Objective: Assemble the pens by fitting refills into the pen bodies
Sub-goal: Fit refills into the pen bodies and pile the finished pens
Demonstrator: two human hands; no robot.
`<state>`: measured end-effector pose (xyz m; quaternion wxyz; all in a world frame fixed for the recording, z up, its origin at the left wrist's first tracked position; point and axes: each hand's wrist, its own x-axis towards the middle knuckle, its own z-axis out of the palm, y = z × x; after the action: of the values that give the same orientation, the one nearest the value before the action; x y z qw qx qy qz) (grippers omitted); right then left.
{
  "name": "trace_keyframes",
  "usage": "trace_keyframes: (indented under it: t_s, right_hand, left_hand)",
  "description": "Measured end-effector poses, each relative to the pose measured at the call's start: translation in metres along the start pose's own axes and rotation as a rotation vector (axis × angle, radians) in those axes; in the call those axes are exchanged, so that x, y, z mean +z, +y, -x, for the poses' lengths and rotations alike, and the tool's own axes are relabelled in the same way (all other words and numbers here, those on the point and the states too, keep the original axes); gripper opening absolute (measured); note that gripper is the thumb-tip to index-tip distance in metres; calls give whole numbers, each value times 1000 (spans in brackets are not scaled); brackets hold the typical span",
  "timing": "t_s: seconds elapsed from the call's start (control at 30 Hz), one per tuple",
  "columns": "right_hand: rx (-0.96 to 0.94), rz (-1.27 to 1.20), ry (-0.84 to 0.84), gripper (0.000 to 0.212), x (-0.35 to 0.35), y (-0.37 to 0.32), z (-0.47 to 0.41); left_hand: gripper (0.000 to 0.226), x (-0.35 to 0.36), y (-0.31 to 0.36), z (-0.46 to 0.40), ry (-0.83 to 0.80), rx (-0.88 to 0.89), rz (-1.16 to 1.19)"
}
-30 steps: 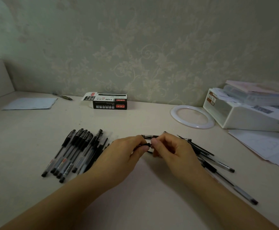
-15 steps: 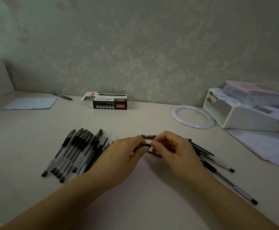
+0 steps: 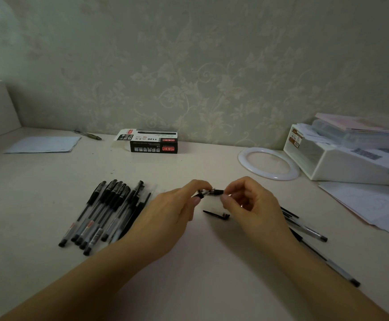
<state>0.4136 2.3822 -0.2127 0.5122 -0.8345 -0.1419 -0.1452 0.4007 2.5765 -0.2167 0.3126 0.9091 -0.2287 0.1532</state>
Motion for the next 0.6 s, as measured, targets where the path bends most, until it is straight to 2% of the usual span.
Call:
trace_keyframes:
  t_s: [0.1,0.27,0.47,0.6]
  right_hand:
    - [-144,281,-122,5,3,-2,4]
    - [-213,433,-211,3,6,-1,8]
    - [-188,445,-216,10,7,0,8]
    - [-91,275,-137,16,6,-4,7]
  left_hand:
    - [31,1,-1,0,-7,-8,-14]
    - [32,2,-1,-1,-19,-20,-11]
    - [35,4,-2,0,-26,-18,-9]
    - [36,3,1,0,7,16,28]
